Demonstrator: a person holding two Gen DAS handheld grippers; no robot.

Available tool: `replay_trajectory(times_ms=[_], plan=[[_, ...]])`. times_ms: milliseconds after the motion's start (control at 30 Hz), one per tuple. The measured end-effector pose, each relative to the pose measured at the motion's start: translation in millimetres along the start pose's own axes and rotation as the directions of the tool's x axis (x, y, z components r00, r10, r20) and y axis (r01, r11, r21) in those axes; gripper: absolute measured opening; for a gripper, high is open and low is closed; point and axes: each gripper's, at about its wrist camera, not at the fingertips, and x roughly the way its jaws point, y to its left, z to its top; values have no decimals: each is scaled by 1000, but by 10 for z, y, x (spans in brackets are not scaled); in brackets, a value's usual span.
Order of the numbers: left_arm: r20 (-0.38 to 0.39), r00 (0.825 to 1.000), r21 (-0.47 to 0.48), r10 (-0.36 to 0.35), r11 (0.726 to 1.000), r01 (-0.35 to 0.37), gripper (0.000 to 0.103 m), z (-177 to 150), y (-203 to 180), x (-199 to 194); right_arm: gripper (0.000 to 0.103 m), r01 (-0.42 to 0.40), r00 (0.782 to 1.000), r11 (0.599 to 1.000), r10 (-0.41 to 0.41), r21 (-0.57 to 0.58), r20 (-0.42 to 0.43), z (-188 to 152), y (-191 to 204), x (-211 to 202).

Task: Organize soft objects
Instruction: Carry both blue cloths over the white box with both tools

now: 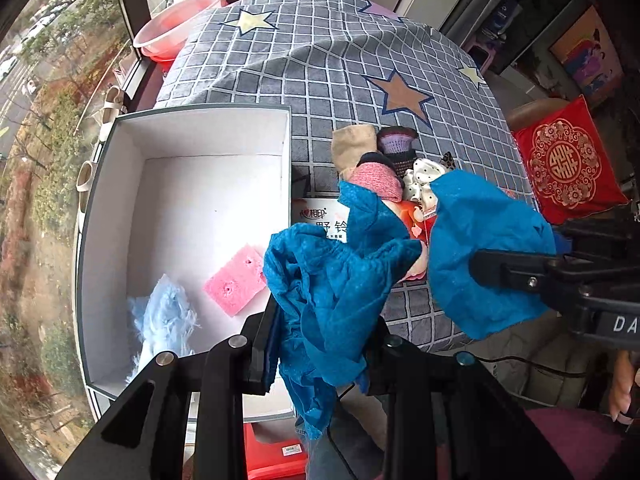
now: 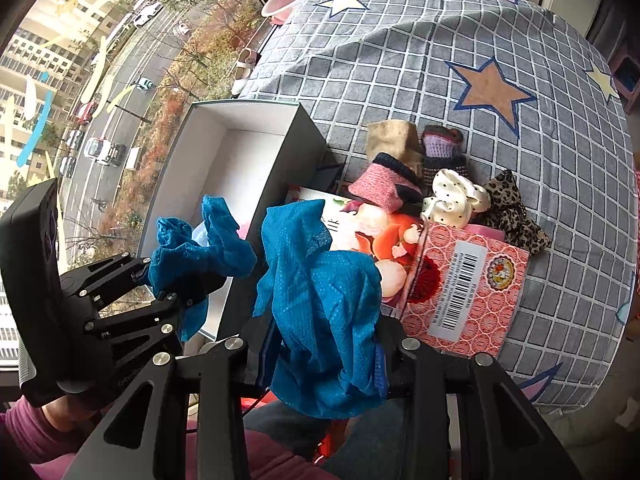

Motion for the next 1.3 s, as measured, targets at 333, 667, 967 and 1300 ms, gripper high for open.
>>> replay_trajectory(times_ms=[333, 667, 967, 1300], plan=[[32, 999, -115, 26, 993, -22, 32, -86, 465, -85, 39, 6, 999, 996, -9, -92, -31, 131, 416, 149], [57, 997, -211, 49, 977, -36, 32, -131, 834, -141, 39, 13, 998, 986, -22, -165, -55, 277, 717, 262], [59, 996, -251, 61, 967, -44, 32, -135, 996, -153, 39, 11, 998, 978, -24, -209, -58, 380, 889, 343], [50, 997, -264, 58, 964, -43, 32, -93, 1028, -107, 39, 16, 997, 976, -31, -218, -68, 445, 929, 385]])
